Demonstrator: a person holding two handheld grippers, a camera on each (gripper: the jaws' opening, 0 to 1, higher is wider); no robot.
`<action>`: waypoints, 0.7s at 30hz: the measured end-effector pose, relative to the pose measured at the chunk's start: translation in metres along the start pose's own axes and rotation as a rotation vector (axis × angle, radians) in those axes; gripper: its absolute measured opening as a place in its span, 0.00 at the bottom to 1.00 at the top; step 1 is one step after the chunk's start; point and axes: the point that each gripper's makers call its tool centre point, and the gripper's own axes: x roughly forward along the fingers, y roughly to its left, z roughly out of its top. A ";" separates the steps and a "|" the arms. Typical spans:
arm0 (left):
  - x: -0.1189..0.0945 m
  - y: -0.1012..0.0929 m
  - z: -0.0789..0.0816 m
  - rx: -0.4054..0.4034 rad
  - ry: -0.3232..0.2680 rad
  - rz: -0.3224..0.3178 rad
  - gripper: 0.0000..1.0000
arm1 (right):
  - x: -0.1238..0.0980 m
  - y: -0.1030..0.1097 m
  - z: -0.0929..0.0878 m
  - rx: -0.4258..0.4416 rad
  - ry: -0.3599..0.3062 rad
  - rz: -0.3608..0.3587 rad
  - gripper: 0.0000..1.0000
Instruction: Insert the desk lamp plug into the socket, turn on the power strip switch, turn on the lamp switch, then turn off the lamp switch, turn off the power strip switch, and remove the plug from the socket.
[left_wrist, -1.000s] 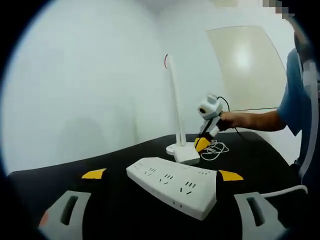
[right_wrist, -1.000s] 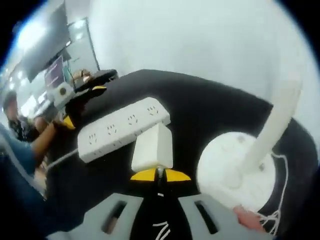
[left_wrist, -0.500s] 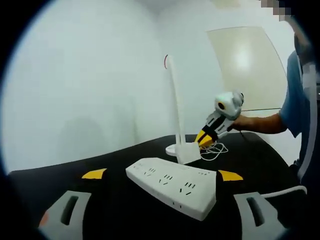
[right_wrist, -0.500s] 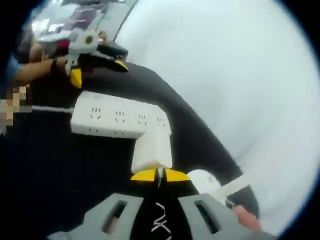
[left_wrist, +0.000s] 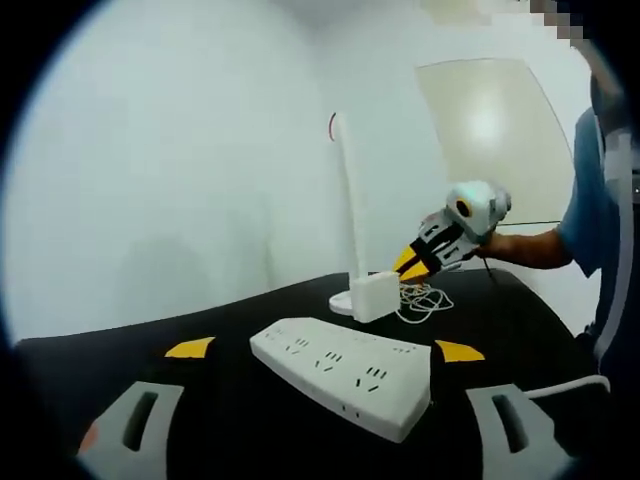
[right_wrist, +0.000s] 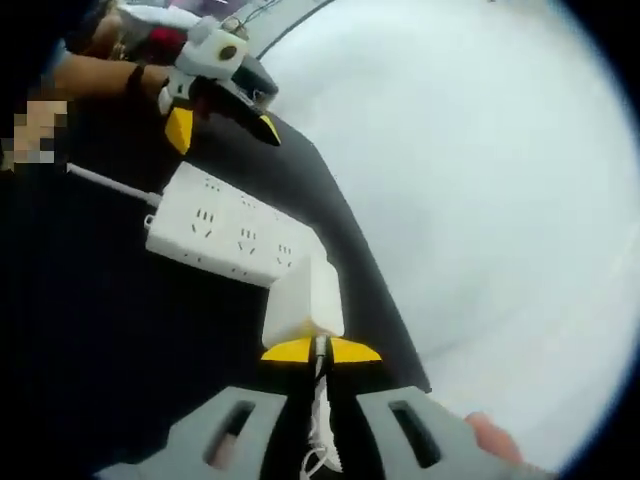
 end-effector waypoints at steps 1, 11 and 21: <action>0.000 -0.001 0.002 -0.002 -0.009 -0.002 0.83 | -0.002 0.000 0.002 -0.006 -0.006 -0.005 0.05; -0.002 -0.003 0.003 -0.029 -0.019 -0.026 0.84 | -0.011 -0.005 0.020 -0.054 -0.040 -0.026 0.05; -0.005 0.002 0.003 -0.041 -0.022 -0.013 0.84 | -0.011 -0.004 0.036 -0.065 -0.080 -0.025 0.06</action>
